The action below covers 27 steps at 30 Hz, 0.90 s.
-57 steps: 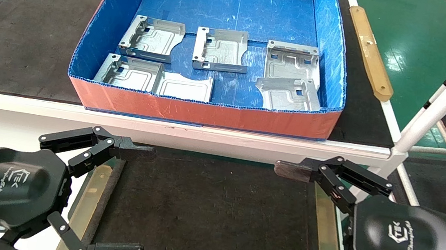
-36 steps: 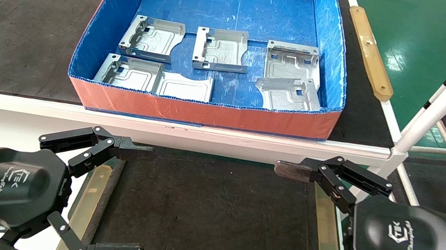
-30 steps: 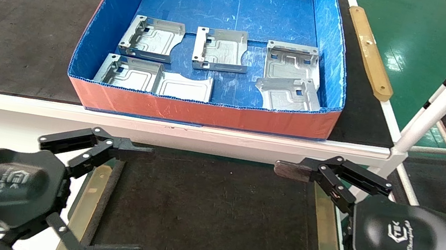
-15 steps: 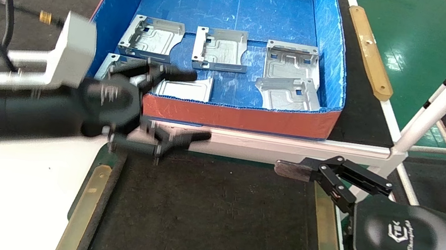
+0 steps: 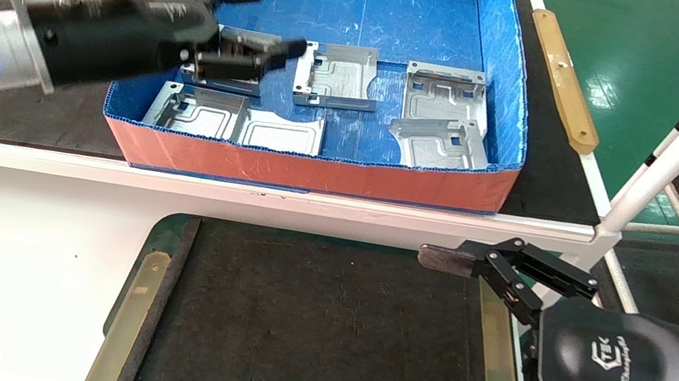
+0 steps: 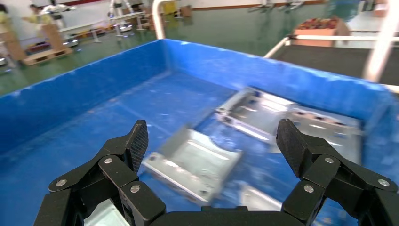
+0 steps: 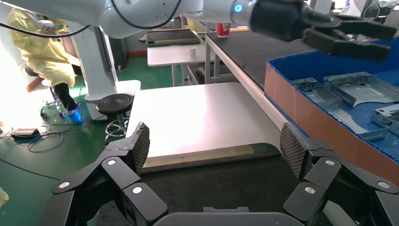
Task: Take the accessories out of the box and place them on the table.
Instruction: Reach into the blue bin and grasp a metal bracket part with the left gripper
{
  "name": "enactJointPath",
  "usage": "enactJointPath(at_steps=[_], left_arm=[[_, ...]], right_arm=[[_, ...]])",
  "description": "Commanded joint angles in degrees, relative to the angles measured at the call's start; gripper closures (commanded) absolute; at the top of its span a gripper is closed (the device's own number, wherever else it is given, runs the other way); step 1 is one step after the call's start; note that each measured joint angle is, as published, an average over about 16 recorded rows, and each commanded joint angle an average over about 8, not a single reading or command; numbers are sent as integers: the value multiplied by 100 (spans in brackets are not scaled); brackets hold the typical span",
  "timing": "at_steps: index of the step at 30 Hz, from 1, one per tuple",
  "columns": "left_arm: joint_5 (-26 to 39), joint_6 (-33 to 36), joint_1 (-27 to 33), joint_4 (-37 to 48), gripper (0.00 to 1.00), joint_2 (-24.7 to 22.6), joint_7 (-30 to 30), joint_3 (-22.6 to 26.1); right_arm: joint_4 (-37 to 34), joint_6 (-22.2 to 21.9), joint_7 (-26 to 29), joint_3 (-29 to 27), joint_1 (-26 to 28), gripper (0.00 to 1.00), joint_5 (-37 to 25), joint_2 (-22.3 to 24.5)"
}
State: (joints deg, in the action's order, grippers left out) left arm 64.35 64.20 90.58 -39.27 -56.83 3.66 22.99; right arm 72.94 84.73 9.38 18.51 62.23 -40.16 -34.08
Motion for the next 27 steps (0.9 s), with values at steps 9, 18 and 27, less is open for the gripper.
enactJointPath(at_steps=[9,18,27], left_arm=[[370,-251,641,1307,0,-496,-541,168],[605,-596,834,2068,0,-814,-939,281],[623,-785,957,2530,0,-1062,-1081,283]], right_arm=[[0,-1,-1,2,0,0,1,1],[0,-1,-1,3,1,0,2,1],[0,-2,-2,4,1,0,3,2]])
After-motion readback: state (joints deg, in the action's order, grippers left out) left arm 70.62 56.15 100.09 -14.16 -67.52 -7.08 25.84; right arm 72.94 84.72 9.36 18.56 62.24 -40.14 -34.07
